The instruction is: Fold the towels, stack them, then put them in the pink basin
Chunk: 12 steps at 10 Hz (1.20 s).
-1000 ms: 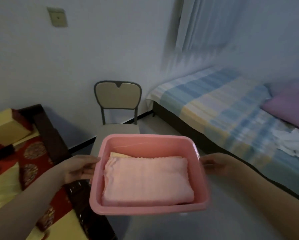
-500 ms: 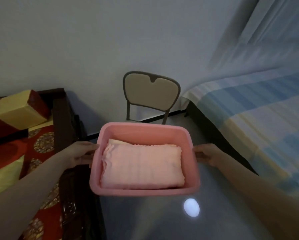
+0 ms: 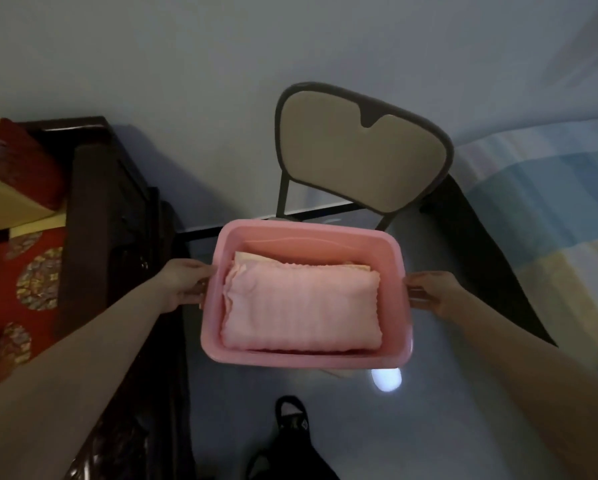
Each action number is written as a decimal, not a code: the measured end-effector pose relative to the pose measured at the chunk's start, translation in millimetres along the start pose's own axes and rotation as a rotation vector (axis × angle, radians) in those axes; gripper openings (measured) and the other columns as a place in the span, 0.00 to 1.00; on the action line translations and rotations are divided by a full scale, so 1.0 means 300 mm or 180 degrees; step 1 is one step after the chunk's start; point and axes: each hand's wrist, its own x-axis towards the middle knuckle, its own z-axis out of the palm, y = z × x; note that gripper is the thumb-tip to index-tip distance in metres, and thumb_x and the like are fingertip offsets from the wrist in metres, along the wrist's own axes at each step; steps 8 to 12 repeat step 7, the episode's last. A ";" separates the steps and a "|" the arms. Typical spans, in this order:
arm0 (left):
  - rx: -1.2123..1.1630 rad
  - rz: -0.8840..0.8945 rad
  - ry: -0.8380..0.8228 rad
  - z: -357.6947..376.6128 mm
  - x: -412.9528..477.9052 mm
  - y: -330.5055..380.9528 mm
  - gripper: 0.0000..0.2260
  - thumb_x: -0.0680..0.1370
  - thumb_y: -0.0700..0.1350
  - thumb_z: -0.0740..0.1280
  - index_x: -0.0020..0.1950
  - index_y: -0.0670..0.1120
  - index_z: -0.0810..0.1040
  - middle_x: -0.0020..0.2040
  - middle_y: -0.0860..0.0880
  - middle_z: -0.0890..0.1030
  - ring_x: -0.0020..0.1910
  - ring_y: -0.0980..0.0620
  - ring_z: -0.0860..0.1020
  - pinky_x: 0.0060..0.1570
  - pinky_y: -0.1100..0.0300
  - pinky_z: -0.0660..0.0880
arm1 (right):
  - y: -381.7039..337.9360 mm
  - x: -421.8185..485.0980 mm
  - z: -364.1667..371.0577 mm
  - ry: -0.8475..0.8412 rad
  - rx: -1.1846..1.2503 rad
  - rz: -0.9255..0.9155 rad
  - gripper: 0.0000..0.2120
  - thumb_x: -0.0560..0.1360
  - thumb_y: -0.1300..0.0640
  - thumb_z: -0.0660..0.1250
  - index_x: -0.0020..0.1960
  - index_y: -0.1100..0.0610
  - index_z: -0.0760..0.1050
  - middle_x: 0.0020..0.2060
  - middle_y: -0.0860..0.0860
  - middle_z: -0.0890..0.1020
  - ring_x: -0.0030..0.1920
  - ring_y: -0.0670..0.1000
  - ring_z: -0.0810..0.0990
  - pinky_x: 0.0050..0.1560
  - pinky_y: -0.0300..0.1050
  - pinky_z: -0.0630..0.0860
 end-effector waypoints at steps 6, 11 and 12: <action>0.0035 -0.0313 0.0062 0.075 0.455 0.017 0.10 0.75 0.42 0.69 0.54 0.39 0.78 0.41 0.44 0.81 0.38 0.48 0.79 0.38 0.54 0.77 | -0.024 0.401 0.152 -0.0006 0.0171 0.0128 0.06 0.73 0.70 0.68 0.42 0.61 0.76 0.40 0.56 0.81 0.39 0.53 0.80 0.26 0.42 0.80; 0.0059 -0.0275 0.0160 0.081 0.454 0.018 0.09 0.76 0.41 0.69 0.54 0.39 0.78 0.43 0.44 0.80 0.39 0.50 0.78 0.41 0.55 0.76 | -0.014 0.404 0.158 -0.0001 -0.0027 0.0017 0.04 0.74 0.68 0.67 0.48 0.64 0.77 0.41 0.57 0.81 0.39 0.53 0.80 0.30 0.42 0.82; 0.0059 -0.0275 0.0160 0.081 0.454 0.018 0.09 0.76 0.41 0.69 0.54 0.39 0.78 0.43 0.44 0.80 0.39 0.50 0.78 0.41 0.55 0.76 | -0.014 0.404 0.158 -0.0001 -0.0027 0.0017 0.04 0.74 0.68 0.67 0.48 0.64 0.77 0.41 0.57 0.81 0.39 0.53 0.80 0.30 0.42 0.82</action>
